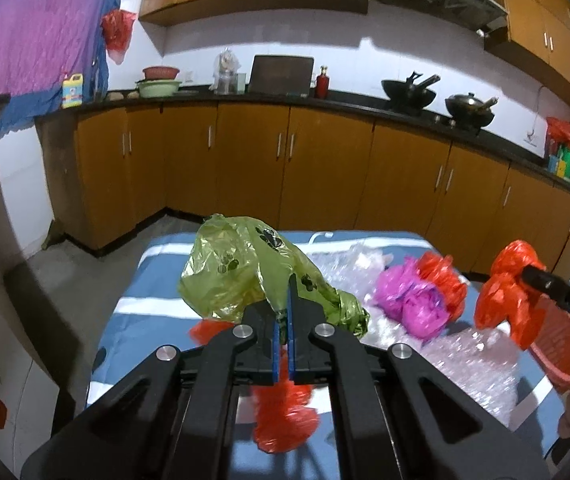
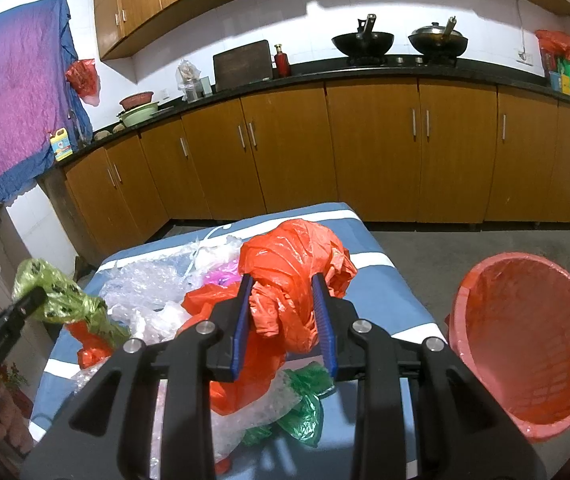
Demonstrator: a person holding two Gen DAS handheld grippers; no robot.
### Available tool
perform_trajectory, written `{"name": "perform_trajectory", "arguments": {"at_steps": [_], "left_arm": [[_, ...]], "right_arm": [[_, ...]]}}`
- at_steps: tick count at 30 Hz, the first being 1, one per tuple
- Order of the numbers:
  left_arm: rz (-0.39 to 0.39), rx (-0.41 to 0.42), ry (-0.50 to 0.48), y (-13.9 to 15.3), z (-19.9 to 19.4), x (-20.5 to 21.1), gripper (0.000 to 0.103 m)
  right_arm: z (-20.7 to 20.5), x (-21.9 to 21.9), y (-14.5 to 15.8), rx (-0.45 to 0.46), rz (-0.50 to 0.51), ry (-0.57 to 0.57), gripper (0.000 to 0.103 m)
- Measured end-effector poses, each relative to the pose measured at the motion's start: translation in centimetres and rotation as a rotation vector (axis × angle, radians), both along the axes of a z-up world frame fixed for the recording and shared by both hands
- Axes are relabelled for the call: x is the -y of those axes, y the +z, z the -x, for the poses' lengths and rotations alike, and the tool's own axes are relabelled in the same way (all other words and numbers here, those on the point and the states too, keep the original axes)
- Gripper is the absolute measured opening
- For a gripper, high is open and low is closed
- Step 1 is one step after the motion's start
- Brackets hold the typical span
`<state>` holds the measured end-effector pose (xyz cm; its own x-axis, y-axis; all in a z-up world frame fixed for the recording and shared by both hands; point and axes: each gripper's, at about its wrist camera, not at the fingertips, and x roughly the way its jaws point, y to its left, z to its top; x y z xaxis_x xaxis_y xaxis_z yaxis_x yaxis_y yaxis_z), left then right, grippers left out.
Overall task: Collect trash
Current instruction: 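Carry both bags to the red wastebasket and open both tools to drop them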
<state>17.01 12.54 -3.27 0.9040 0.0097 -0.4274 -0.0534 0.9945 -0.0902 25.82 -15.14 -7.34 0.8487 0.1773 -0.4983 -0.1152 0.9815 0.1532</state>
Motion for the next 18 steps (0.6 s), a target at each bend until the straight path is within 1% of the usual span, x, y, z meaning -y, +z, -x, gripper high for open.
{"name": "perform_trajectory", "arguments": {"at_steps": [5,11,18], "left_arm": [[-0.007,0.041,-0.011,1.8,0.4,0.6,0.002],[-0.01,0.068,-0.019,3.0,0.9,1.6,0.002],[-0.02,0.101,-0.065,4.6,1.7,4.1,0.002]], "right_arm": [[0.9,0.7,1.0,0.022,-0.01,0.0,0.03],[2.0,1.8,2.1,0.043,-0.024,-0.005,0.03],[3.8,3.5,3.5,0.077,-0.034,-0.026,0.03]]}}
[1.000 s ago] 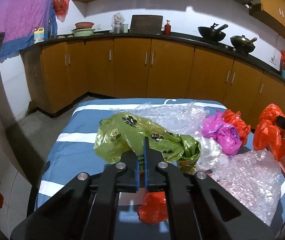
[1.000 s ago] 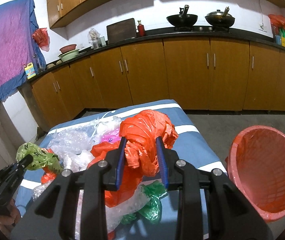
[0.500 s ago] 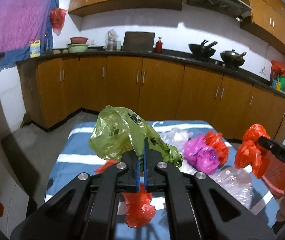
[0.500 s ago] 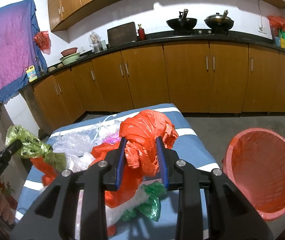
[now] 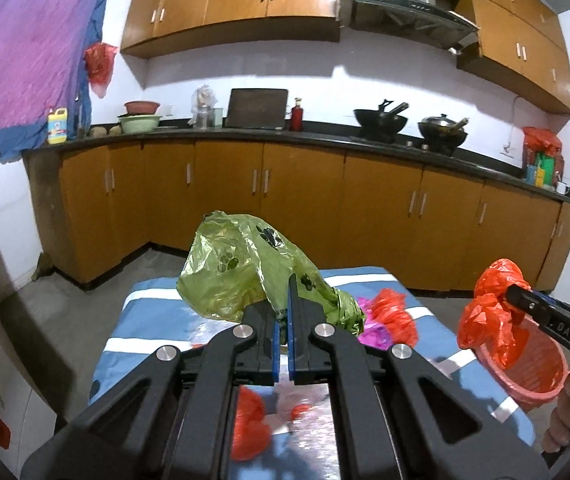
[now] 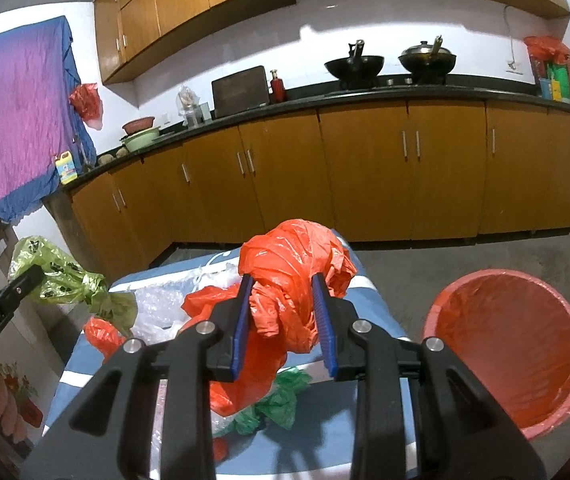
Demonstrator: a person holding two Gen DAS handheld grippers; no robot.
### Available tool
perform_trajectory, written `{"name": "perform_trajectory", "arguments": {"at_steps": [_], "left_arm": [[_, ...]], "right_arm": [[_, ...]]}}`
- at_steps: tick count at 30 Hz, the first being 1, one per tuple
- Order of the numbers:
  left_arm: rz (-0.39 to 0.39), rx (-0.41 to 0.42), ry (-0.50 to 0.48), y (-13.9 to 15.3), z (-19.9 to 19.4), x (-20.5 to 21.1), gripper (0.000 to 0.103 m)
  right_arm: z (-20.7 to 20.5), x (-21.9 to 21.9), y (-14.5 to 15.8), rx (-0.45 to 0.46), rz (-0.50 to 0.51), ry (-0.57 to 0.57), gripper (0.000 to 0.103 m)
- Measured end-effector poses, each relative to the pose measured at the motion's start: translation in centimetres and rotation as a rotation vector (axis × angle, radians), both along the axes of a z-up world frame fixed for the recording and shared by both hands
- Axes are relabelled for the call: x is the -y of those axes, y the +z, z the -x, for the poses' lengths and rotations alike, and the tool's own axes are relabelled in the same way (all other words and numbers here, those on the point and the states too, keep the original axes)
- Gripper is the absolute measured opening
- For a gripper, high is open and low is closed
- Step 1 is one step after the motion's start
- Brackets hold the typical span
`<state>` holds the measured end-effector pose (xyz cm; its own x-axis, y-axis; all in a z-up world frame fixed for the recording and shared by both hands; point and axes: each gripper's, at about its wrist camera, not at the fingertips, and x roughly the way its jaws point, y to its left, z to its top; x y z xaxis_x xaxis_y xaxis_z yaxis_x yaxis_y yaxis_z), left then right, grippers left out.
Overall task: Collect trash
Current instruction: 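Carry both bags to the red wastebasket and open both tools to drop them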
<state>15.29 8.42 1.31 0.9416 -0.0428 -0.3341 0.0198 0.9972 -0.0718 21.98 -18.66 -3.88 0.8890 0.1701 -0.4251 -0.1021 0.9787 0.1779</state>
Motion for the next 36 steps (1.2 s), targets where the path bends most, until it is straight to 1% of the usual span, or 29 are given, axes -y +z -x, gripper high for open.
{"name": "perform_trajectory", "arguments": {"at_steps": [7,11,17,26,36], "left_arm": [[0.009,0.012,-0.073,0.9,0.1,3.7,0.002],[0.026,0.008,-0.115,1.1,-0.2,5.9,0.002],[0.039,0.001,-0.199,1.2,-0.7,10.5,0.002],[0.045,-0.022,-0.336,0.3,-1.4,18.2,0.002],[0.03,-0.074,-0.455,-1.7,-3.0,25.2,0.002]], "right_arm": [[1.3,3.7,1.1,0.025,0.002,-0.059,0.03],[2.0,6.4,1.0,0.025,0.007,-0.107,0.029],[2.8,10.9,0.6,0.019,0.021,-0.191,0.029],[3.7,17.8,-0.7,-0.006,0.034,-0.324,0.029],[3.1,22.4,-2.7,-0.044,0.033,-0.4,0.029]]}}
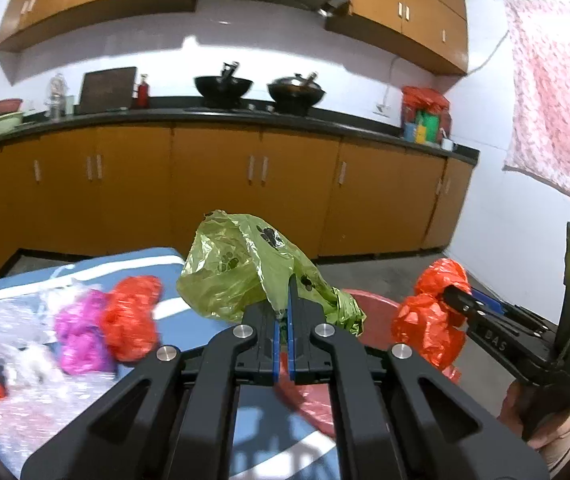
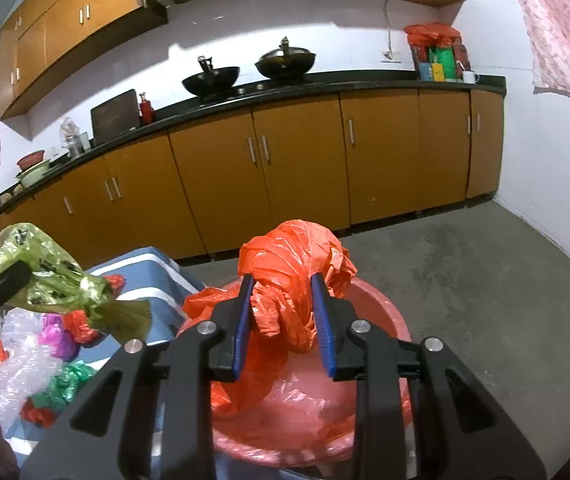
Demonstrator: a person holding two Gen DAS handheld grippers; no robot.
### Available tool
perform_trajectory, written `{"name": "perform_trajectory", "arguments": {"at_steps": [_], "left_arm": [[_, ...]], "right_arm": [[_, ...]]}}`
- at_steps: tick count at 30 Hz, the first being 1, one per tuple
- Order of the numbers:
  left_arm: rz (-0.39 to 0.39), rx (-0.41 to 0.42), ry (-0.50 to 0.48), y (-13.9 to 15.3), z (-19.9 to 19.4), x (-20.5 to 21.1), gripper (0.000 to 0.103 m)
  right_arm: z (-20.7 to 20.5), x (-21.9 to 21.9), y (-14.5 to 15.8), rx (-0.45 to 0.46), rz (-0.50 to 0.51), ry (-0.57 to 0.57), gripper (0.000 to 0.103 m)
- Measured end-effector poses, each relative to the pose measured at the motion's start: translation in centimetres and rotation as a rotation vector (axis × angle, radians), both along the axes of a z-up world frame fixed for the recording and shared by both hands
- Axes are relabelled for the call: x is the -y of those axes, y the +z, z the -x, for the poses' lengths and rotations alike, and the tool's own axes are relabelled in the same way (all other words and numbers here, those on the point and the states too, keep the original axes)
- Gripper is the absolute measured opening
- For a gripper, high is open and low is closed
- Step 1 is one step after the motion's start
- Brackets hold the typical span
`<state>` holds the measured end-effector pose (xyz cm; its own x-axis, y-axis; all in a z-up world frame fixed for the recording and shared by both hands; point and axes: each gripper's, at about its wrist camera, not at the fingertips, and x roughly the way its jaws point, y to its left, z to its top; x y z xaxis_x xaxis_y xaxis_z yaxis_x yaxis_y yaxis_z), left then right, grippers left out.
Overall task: Collect trash
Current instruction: 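Carry both bags to the red wastebasket and open both tools to drop them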
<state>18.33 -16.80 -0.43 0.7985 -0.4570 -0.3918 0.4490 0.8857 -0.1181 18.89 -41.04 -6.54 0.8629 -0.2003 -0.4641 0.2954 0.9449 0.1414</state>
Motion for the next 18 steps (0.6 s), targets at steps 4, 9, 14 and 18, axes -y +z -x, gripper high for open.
{"name": "perform_trajectory", "arguments": {"at_steps": [4,9,14,18], "left_arm": [[-0.019,-0.017,-0.036,-1.1,-0.5,2.3,0.002],[-0.042,-0.04,-0.063,-2.2,-1.3,4.2,0.002],[-0.058,-0.057,-0.074,-3.0,-1.8,5.4,0.002],[-0.066,-0.075,-0.085,-3.6,-2.3,6.3,0.002]], "right_arm": [[-0.4,1.1,-0.7,-0.007,-0.009,-0.014,0.029],[-1.0,2.0,-1.2,-0.011,-0.02,-0.021,0.029],[-1.5,2.4,-1.7,-0.013,-0.023,-0.021,0.029],[-1.6,2.7,-2.0,-0.005,-0.036,-0.02,0.035]]}}
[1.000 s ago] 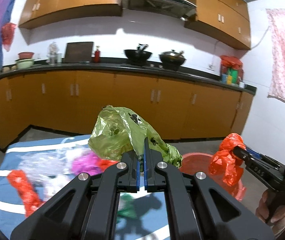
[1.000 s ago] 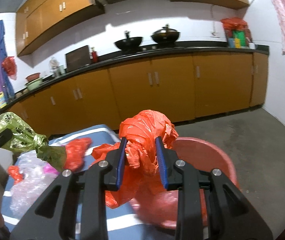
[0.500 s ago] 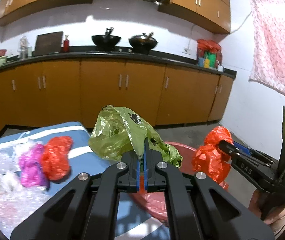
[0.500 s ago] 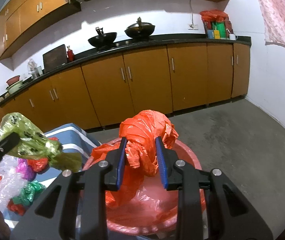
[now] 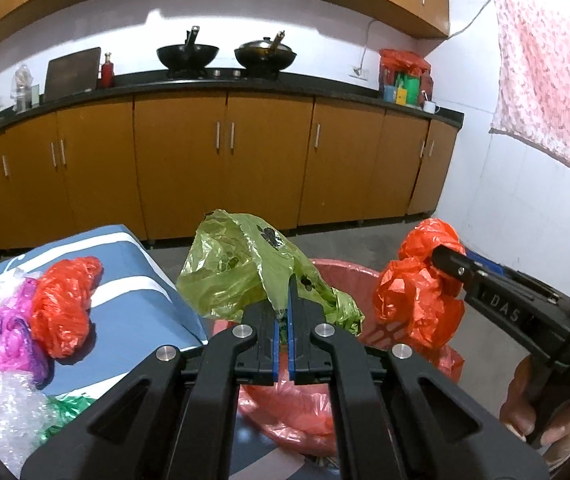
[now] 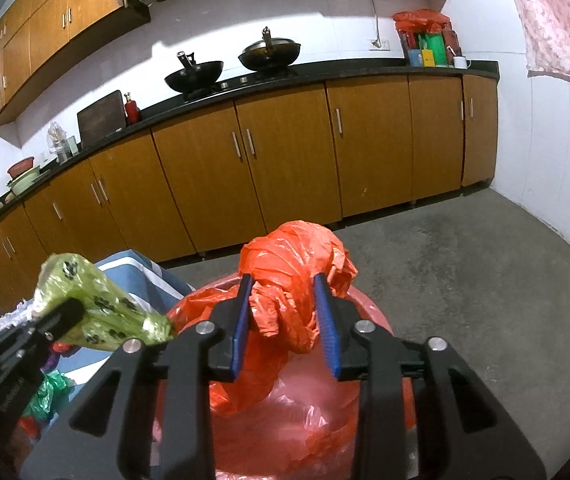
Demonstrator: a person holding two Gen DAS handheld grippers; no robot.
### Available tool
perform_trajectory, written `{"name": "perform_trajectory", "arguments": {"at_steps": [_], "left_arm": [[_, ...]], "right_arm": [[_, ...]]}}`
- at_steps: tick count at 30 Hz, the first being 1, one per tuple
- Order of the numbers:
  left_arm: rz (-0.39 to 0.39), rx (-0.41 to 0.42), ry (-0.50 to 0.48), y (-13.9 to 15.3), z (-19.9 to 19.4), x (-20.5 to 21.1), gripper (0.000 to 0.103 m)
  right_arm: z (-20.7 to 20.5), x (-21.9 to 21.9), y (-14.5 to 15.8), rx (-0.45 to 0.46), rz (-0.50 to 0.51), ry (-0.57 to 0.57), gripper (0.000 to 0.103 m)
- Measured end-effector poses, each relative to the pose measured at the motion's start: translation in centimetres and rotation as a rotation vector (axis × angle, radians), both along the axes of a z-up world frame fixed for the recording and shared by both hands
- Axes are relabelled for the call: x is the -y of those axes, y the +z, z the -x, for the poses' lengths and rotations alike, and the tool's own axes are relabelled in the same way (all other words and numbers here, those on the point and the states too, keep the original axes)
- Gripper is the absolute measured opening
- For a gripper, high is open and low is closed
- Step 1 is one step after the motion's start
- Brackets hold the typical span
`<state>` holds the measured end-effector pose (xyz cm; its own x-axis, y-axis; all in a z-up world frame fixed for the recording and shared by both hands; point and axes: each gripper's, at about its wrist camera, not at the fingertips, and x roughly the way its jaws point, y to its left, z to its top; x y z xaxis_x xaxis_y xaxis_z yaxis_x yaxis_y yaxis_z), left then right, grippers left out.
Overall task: Collect trash
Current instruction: 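Carry both bags to the red wastebasket and open both tools to drop them, then move both tools back over the table toward the remaining bags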
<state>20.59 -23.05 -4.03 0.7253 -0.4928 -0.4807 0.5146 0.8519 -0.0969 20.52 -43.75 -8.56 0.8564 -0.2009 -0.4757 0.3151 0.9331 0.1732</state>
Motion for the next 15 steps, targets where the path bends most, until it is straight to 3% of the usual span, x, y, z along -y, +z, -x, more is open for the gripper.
{"name": "perform_trajectory", "arguments": {"at_steps": [2,4,6,15], "left_arm": [[0.0,-0.012,-0.001,-0.2,-0.2,0.1,0.004],[-0.001,-0.029,0.0,-0.5,-0.5,0.0,0.014],[-0.002,-0.032,0.016,-0.6,-0.5,-0.2,0.043],[0.044,-0.018,0.112,1.0,0.0,-4.3,0.047]], "right_arm": [[0.0,0.1,0.0,0.007,-0.005,0.004,0.043],[0.1,0.1,0.2,0.016,-0.003,0.011,0.049],[0.4,0.0,0.2,0.021,0.005,0.013,0.051],[2.4,0.7,1.4,0.049,0.009,-0.016,0.054]]}}
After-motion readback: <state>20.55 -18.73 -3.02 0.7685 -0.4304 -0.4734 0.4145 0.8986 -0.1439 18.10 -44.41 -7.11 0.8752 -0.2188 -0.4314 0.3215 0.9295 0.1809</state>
